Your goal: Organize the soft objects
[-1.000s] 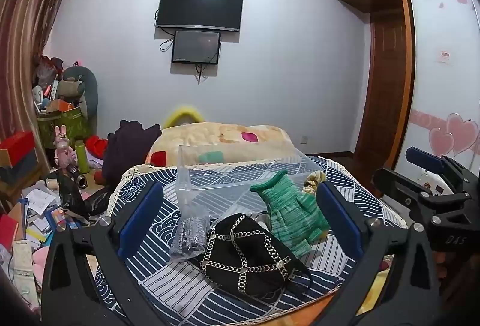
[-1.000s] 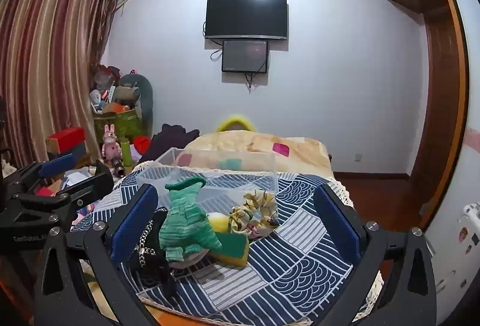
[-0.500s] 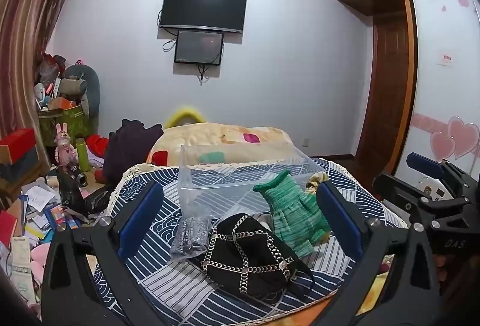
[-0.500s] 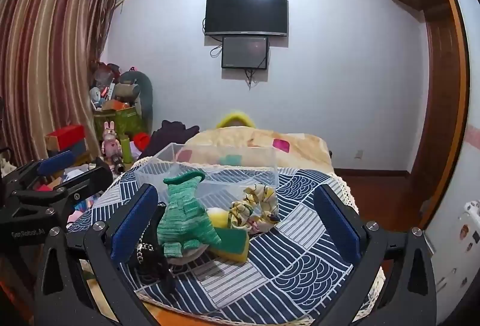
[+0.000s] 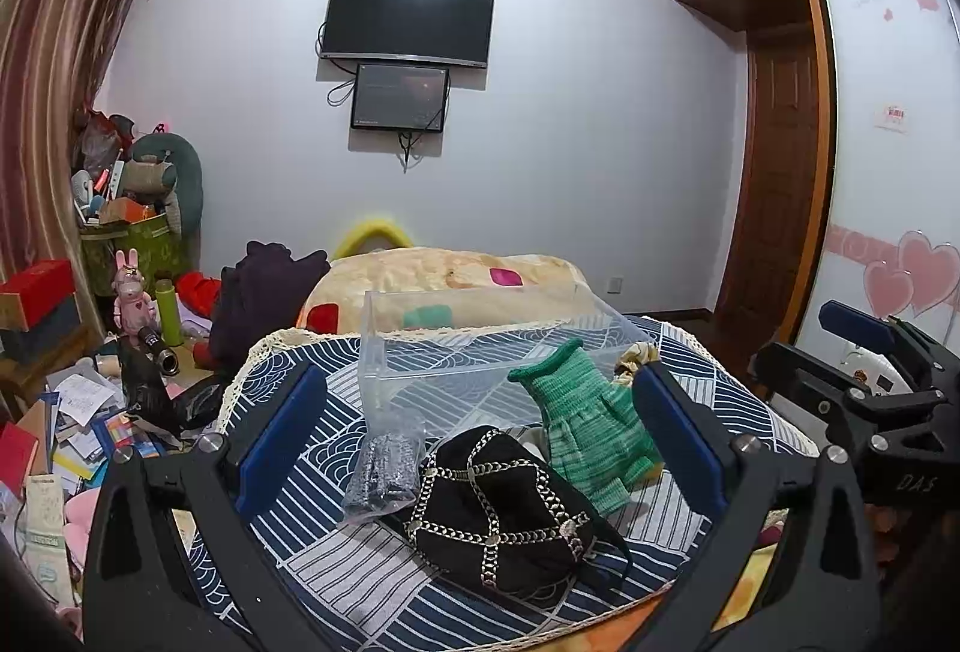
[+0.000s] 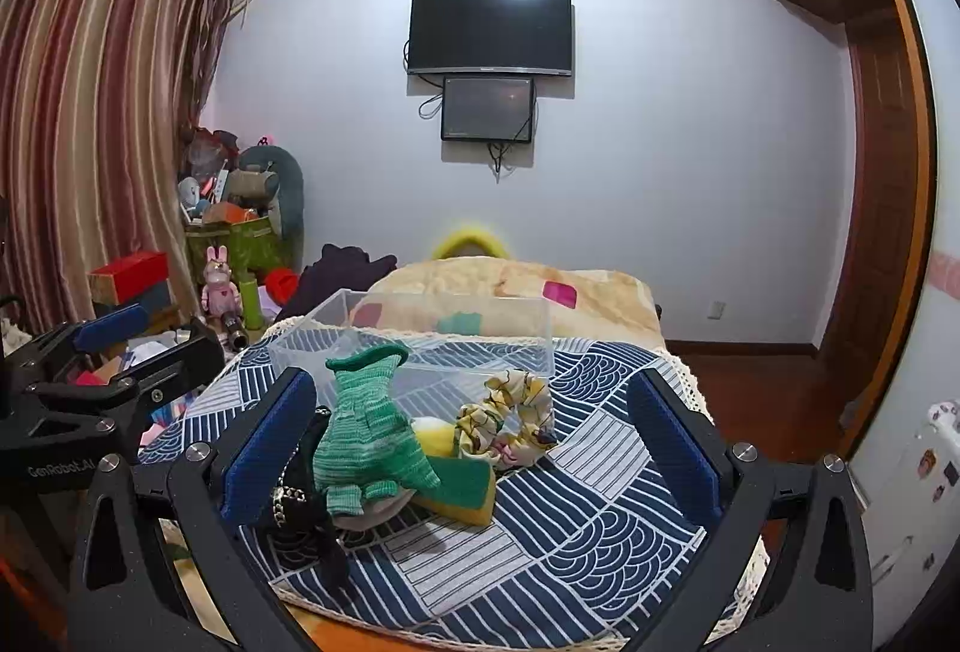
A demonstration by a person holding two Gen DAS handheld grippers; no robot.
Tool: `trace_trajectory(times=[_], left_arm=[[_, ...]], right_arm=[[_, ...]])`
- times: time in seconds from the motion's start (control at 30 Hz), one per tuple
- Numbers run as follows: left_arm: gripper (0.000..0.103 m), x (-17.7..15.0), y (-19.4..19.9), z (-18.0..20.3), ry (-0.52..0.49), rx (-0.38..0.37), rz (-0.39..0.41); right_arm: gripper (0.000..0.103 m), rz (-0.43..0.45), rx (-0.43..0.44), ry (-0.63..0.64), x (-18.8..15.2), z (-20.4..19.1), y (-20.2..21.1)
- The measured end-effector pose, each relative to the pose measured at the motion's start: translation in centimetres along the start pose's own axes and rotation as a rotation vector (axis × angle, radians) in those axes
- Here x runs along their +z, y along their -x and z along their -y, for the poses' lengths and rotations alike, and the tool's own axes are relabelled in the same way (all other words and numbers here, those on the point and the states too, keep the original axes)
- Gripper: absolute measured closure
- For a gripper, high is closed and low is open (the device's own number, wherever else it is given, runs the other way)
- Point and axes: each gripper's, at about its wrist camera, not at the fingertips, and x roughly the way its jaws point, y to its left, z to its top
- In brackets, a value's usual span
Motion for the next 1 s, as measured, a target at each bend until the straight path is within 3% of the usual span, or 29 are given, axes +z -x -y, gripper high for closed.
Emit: trace_trajectory(times=[1.0], left_arm=[[0.000,0.36,0.23,0.37,-0.010,0.002,0.001]], right_arm=[[0.000,0.010,0.003,0.006,0.46,0.25,0.42]])
